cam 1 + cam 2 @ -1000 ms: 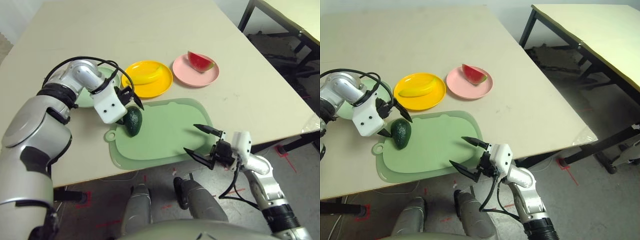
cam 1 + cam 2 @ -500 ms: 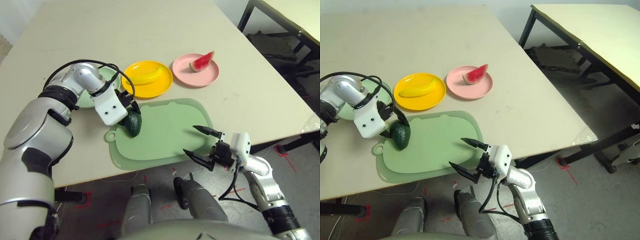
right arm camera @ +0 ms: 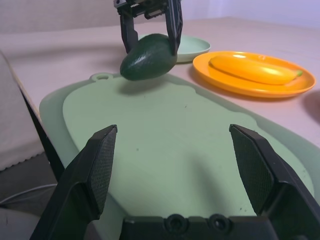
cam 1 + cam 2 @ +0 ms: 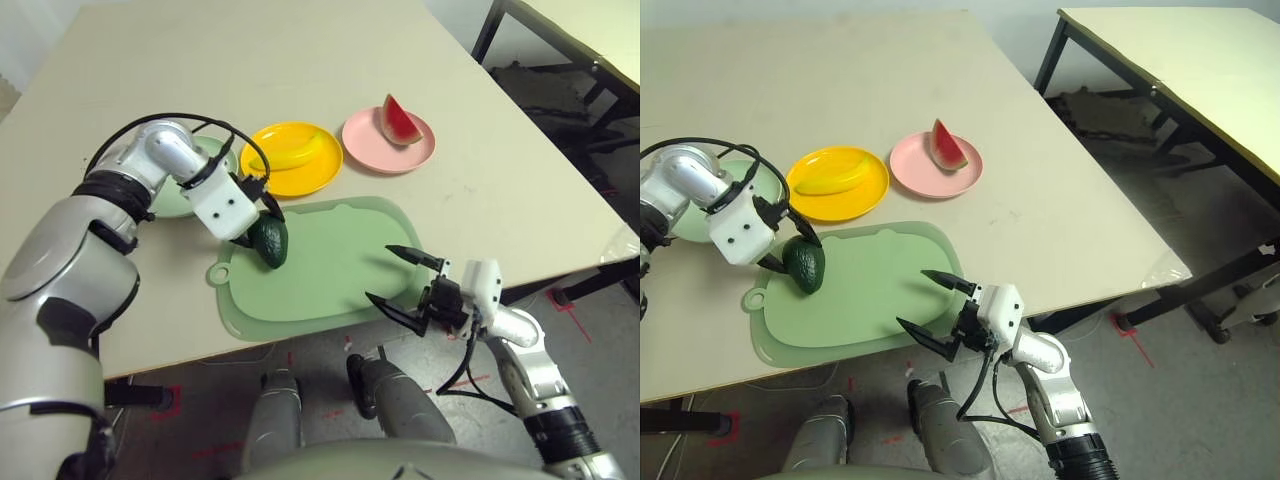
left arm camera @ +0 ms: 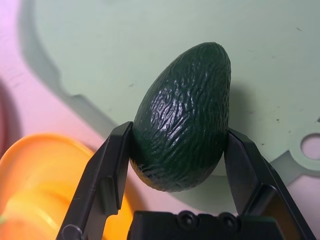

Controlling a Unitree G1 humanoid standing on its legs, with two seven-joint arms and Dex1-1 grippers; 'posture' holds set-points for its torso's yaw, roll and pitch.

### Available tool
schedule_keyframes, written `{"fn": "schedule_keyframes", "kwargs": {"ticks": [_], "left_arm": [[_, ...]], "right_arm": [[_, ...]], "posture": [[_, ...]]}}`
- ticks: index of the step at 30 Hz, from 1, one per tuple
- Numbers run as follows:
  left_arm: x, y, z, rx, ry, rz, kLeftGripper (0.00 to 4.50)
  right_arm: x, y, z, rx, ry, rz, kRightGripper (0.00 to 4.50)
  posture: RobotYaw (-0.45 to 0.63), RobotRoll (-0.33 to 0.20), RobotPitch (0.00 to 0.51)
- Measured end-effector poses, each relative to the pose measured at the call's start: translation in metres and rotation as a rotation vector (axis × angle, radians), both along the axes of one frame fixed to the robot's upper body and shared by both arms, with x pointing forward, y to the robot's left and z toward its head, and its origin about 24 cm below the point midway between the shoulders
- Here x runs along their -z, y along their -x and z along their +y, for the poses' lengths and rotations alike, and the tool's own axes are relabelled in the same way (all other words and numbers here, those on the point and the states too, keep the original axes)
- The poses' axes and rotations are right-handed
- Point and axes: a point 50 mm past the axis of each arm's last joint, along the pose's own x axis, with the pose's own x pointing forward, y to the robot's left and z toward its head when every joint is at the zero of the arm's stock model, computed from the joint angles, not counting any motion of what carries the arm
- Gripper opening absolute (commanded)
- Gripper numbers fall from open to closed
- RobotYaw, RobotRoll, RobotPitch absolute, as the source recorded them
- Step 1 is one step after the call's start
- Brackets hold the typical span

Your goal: Place the fruits into color-matched plates.

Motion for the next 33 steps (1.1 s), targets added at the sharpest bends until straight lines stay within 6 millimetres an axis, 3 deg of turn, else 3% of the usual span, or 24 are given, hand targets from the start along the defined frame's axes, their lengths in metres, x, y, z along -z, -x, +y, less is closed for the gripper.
{"fn": "schedule_keyframes", "kwargs": {"ticks": [11,19,26,33], "left_arm": [[-0.024,0.009,0.047,-0.226,0.104,-0.028,3.1],[-0.031,0.001,0.087,-0.564,0.147,-0.175,3.1],[-0.015,-0.008,0.114,-0.862,0.168,-0.34,3.1],[0.014,-0.015,0.123,-1.024,0.162,-0.41,3.1]], "right_arm": [[-0.003,-0.002,0.005,0.016,-0.03,0.031,4.5],[-0.009,-0.008,0.007,0.022,-0.046,0.024,4.5],[-0.008,-0.009,0.004,0.029,-0.039,0.029,4.5],[-0.008,-0.009,0.004,0.032,-0.04,0.034,4.5]], "posture": [[-0.14,0.0,0.156],[-0.13,0.0,0.157],[-0.13,0.0,0.155],[-0.13,0.0,0.156]]}}
